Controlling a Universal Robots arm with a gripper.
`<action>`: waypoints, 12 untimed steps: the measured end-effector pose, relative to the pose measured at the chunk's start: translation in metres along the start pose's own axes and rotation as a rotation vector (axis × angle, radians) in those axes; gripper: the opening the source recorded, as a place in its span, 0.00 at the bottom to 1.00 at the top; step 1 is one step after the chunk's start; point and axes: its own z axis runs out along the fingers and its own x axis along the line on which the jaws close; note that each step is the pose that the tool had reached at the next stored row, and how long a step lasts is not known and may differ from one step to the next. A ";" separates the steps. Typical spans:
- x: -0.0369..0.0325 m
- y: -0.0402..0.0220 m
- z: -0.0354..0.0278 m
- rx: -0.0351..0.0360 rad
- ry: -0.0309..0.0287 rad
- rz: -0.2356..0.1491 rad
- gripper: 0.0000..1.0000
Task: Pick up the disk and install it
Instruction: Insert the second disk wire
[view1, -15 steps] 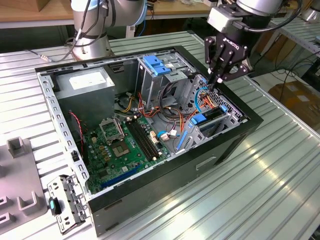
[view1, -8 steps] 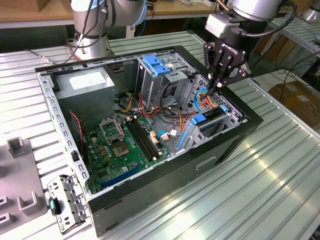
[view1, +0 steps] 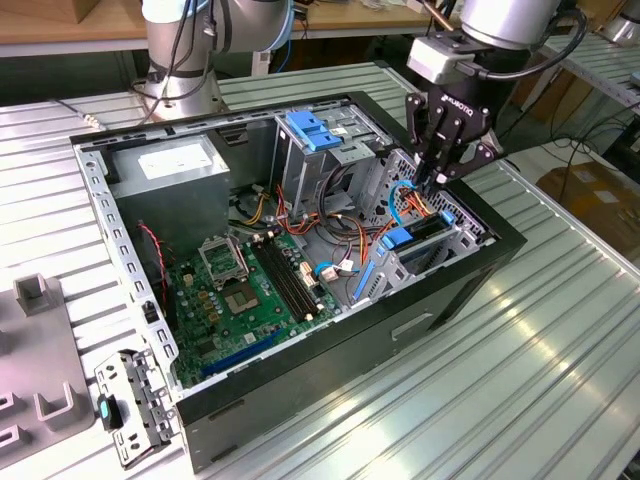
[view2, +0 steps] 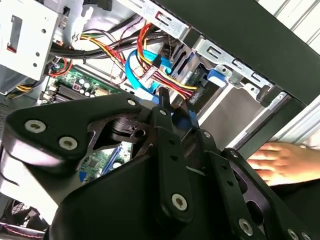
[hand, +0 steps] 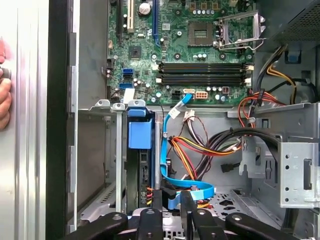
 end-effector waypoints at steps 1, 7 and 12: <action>-0.0002 -0.0003 0.0007 0.0000 0.0049 0.000 0.29; 0.0009 -0.0004 0.0017 0.0003 0.0035 -0.001 0.16; 0.0049 0.0023 0.0033 0.0072 -0.0305 -0.009 0.16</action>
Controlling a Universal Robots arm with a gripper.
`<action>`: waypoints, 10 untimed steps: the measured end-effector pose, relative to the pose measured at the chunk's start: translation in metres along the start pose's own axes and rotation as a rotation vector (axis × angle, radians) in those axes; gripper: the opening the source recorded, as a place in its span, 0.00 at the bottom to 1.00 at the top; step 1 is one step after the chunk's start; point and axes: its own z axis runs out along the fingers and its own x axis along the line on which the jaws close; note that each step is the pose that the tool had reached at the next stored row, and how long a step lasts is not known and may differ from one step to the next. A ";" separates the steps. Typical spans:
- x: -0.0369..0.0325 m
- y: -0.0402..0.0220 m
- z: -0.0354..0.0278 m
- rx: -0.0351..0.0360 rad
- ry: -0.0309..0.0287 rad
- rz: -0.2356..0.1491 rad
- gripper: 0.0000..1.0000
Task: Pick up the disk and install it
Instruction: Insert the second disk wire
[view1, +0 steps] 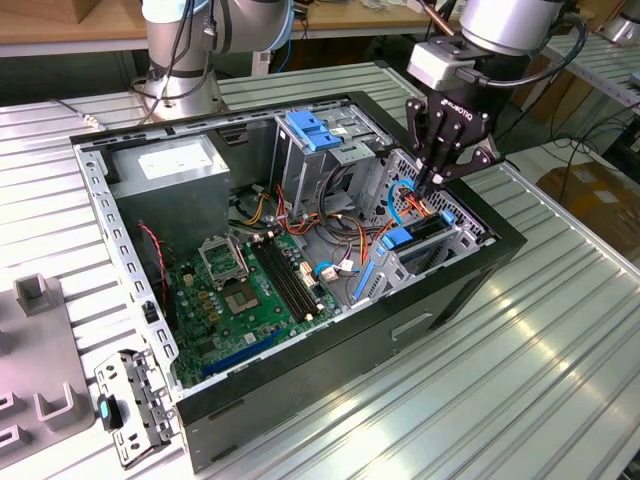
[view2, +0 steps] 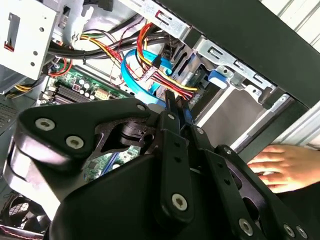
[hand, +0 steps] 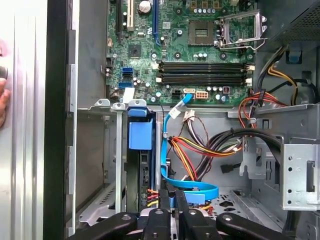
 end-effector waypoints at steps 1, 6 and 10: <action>0.0008 0.0004 0.0004 0.0021 -0.0025 -0.001 0.16; 0.0036 0.0065 0.0044 0.0109 -0.0099 -0.008 0.16; 0.0036 0.0119 0.0055 0.0131 -0.0107 -0.008 0.16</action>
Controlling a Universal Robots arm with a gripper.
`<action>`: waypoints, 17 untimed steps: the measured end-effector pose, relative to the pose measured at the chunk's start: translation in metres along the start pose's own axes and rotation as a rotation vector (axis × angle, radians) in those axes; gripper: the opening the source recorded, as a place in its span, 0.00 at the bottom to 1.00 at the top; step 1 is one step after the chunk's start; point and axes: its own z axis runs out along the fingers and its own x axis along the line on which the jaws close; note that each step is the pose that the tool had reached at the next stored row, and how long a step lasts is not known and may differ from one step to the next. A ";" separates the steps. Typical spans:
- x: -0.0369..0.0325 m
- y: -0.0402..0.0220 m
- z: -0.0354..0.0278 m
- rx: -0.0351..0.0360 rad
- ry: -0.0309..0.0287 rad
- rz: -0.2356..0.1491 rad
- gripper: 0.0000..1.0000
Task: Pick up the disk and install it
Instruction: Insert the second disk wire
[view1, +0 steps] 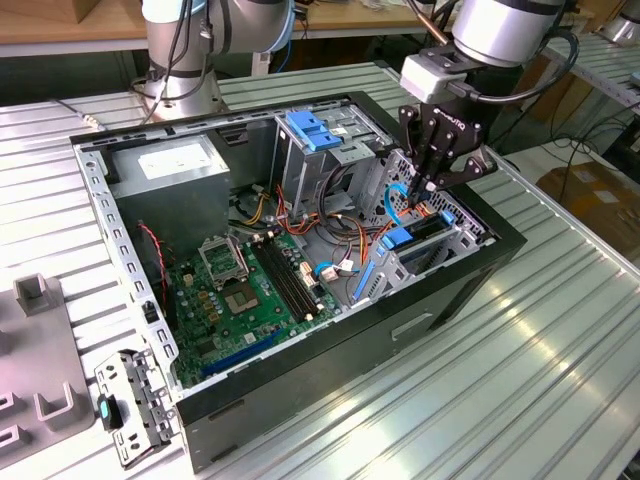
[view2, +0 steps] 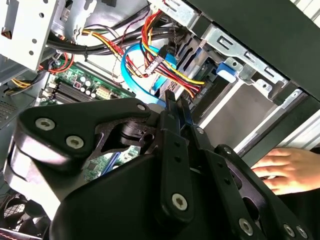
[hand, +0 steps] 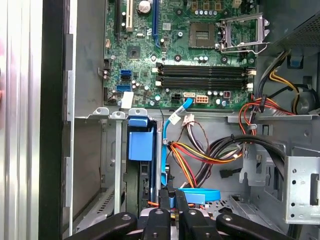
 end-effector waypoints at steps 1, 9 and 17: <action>0.0000 0.0000 0.0000 0.0000 -0.0001 0.000 0.16; 0.0012 0.0024 0.0006 0.0107 -0.0118 0.000 0.16; 0.0143 0.0101 0.0040 0.0568 -0.0397 0.001 0.16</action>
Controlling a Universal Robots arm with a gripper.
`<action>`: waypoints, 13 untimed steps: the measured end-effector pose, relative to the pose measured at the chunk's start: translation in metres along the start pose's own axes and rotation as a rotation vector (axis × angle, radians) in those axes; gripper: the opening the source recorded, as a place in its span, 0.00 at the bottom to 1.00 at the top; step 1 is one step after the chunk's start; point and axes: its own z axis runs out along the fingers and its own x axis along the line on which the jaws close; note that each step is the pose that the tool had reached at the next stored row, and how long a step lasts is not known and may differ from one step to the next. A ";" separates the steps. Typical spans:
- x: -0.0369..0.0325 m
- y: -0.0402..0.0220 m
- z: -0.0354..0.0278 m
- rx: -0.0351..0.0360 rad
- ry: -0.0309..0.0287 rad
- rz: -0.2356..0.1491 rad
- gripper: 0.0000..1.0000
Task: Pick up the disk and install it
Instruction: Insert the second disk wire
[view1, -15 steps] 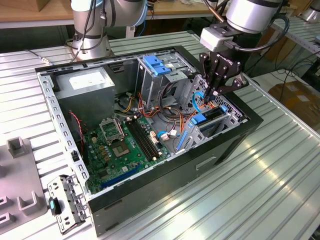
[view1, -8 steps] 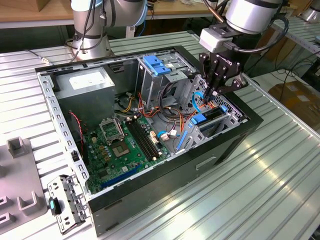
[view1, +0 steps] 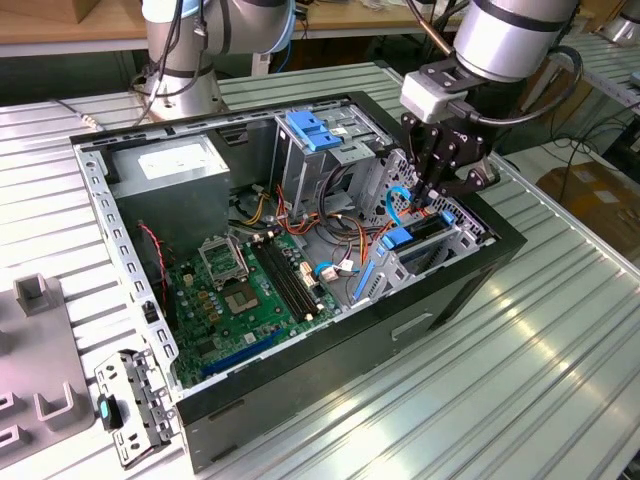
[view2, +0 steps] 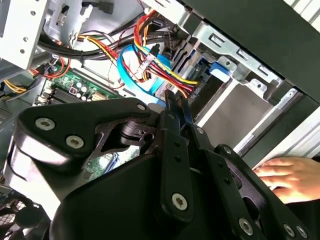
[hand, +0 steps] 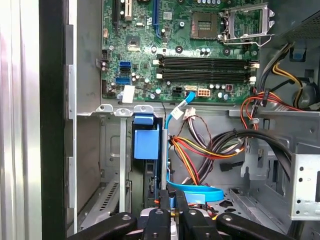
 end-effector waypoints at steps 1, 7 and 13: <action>0.0023 0.0009 0.0006 0.0010 -0.0062 0.000 0.16; 0.0203 0.0015 0.0037 0.0019 -0.0439 0.003 0.16; 0.0298 0.0017 0.0050 0.0030 -0.0974 0.010 0.16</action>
